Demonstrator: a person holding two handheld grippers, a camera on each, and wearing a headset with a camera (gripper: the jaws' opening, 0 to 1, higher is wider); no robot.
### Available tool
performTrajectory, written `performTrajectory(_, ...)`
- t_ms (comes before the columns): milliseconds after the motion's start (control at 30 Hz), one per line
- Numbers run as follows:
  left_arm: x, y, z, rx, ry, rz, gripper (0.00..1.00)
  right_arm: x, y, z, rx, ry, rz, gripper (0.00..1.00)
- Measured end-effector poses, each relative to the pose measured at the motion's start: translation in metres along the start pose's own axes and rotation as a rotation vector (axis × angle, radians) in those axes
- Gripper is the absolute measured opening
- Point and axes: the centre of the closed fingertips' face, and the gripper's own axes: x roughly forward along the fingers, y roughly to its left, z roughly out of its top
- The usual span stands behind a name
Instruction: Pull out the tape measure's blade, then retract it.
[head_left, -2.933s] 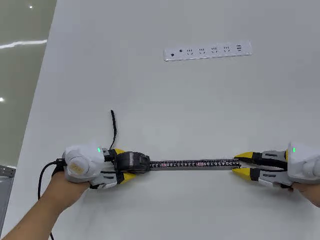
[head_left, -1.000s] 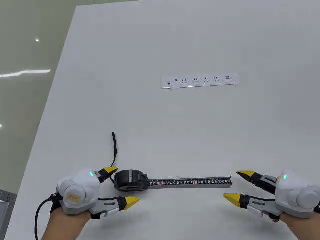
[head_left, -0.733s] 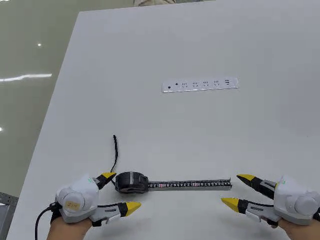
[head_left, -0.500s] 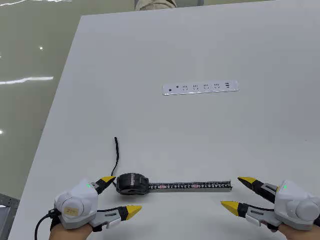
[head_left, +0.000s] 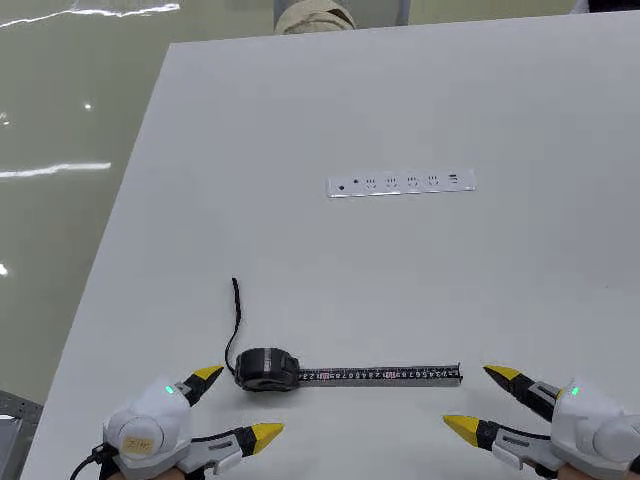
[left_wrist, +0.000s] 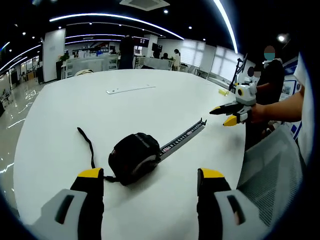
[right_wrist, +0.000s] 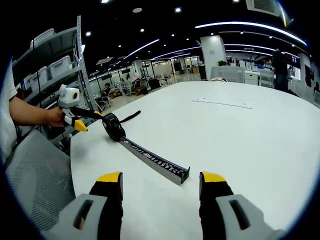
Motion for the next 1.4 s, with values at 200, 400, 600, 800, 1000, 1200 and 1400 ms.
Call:
performTrajectory(200, -0.004, -0.006, -0.006, -0.017, -0.001, 0.001, 0.77, -0.004, 0.005, -0.004, -0.001, 0.009, -0.016, 0.64)
performTrajectory(400, -0.008, -0.012, -0.007, -0.023, -0.004, 0.005, 0.78, -0.009, 0.01, -0.008, 0.017, 0.003, -0.02, 0.65)
performTrajectory(600, -0.014, -0.012, -0.011, -0.034, -0.011, 0.012, 0.78, -0.013, 0.013, -0.009, 0.008, -0.001, -0.03, 0.65)
performTrajectory(800, -0.022, -0.012, -0.02, -0.043, -0.007, 0.019, 0.78, -0.017, 0.018, -0.008, 0.019, -0.027, -0.046, 0.65)
performTrajectory(1000, -0.035, -0.009, -0.025, -0.048, -0.007, 0.03, 0.79, -0.023, 0.023, -0.007, 0.006, -0.039, -0.05, 0.64)
performTrajectory(1200, -0.044, -0.01, -0.029, -0.044, -0.003, 0.035, 0.79, -0.031, 0.03, -0.007, 0.0, -0.045, -0.053, 0.65)
performTrajectory(1400, -0.048, -0.017, -0.026, -0.046, -0.011, 0.034, 0.79, -0.04, 0.035, -0.006, 0.001, -0.062, -0.072, 0.65)
